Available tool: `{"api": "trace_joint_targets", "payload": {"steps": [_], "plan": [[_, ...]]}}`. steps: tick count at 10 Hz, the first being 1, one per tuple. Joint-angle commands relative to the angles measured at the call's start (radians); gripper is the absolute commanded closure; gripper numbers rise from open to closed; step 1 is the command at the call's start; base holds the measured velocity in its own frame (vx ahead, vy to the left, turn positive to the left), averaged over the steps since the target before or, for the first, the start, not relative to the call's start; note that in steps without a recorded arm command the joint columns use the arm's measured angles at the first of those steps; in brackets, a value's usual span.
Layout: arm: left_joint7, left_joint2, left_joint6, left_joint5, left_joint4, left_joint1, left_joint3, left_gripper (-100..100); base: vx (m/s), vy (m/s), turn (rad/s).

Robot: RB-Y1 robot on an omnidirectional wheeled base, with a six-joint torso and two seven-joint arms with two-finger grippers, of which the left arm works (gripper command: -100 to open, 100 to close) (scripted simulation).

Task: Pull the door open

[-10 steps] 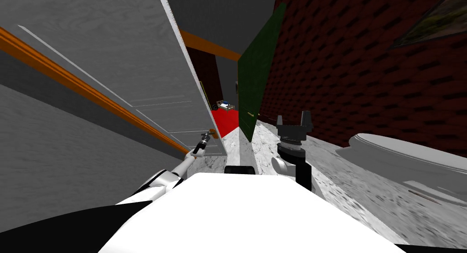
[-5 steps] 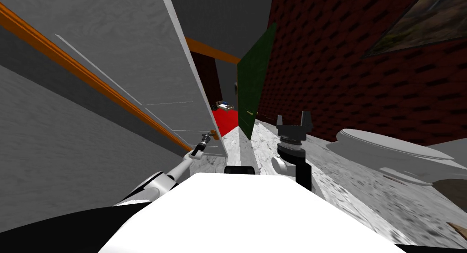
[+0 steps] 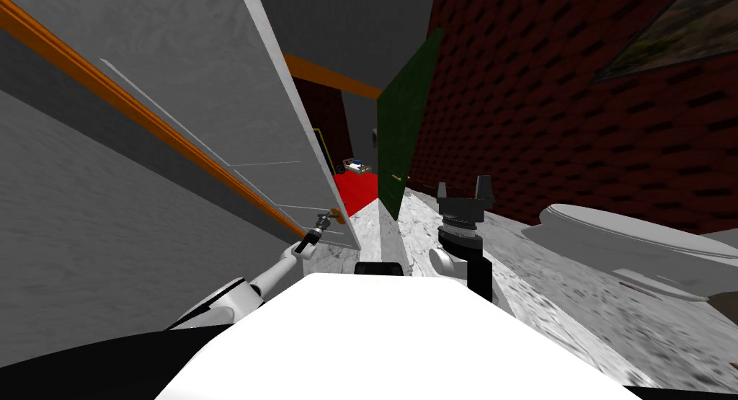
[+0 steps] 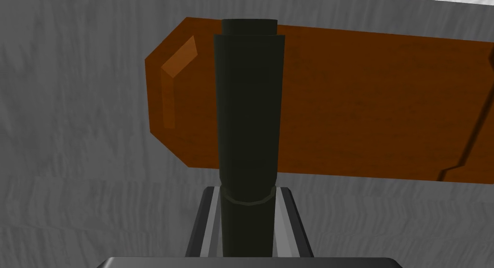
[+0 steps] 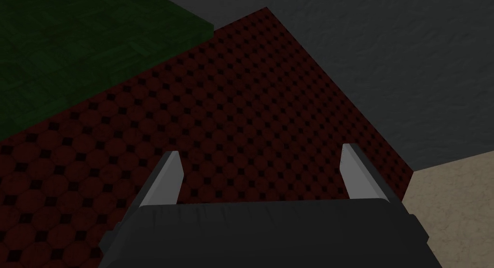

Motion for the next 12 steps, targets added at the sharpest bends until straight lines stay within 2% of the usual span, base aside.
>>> {"api": "trace_joint_targets", "payload": {"steps": [1,5,7,8,9,12], "plan": [[0.025,0.040,-0.050,0.002,-0.011,0.025,-0.033,100,-0.031,0.014,0.050],[0.075,0.125,-0.160,0.006,-0.048,0.085,-0.110,100,-0.036,0.026,0.057],[0.093,0.154,-0.197,0.008,-0.061,0.106,-0.137,100,-0.020,0.027,0.039],[0.088,0.140,-0.188,0.005,-0.050,0.098,-0.133,100,-0.010,0.007,0.015],[0.097,0.143,-0.235,0.008,-0.023,0.110,-0.146,100,0.014,-0.019,-0.064],[0.107,0.145,-0.300,0.015,0.016,0.125,-0.163,100,0.033,-0.029,-0.047]]}}
